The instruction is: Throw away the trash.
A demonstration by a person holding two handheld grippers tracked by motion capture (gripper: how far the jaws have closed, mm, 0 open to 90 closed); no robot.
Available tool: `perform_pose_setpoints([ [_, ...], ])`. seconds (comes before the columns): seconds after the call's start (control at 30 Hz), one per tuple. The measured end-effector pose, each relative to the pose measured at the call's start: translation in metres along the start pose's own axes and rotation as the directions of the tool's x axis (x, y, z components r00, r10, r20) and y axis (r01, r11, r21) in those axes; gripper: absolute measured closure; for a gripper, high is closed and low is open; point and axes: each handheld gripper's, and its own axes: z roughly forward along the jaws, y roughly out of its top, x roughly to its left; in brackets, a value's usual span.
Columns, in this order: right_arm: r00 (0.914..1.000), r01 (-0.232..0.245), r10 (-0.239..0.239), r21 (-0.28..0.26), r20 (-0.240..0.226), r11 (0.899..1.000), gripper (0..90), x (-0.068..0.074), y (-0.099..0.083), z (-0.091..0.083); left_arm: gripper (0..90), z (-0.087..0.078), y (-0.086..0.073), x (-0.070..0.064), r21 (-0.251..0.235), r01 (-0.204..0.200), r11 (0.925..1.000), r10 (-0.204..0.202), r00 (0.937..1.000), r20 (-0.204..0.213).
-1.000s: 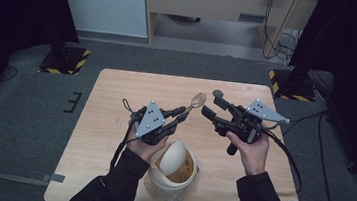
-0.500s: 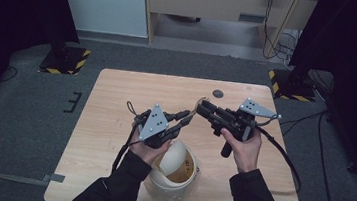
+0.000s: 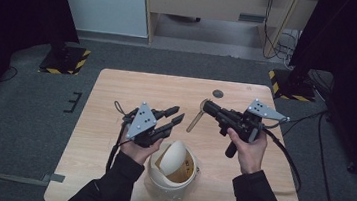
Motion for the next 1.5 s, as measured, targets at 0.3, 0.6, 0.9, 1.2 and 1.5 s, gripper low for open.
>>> perform_pose_setpoints([
  [0.3,0.999,0.03,-0.029,-0.028,0.034,0.999,85.9,-0.002,0.008,-0.038,61.0,-0.06,-0.04,0.027,0.115,0.085,0.9897,-0.072,0.9908,-0.115],
  [0.6,0.9979,0.055,-0.054,-0.026,0.037,0.998,85.9,0.004,0.002,-0.064,46.2,-0.11,-0.11,0.041,0.258,0.264,0.9296,-0.194,0.944,-0.267],
  [0.9,0.9986,0.049,-0.049,-0.01,-0.017,0.999,85.8,0.019,-0.004,-0.068,32.5,-0.118,-0.14,0.063,0.344,0.333,0.8777,-0.197,0.9056,-0.376],
  [1.2,0.9967,0.052,-0.049,0.042,-0.065,0.998,85.8,0.032,-0.021,-0.056,27.6,-0.119,-0.152,0.076,0.359,0.388,0.8487,-0.226,0.8802,-0.418],
  [1.5,0.9949,0.058,-0.05,0.081,-0.087,0.995,85.8,0.038,-0.034,-0.047,26.9,-0.119,-0.154,0.078,0.372,0.39,0.8421,-0.225,0.8814,-0.415],
])
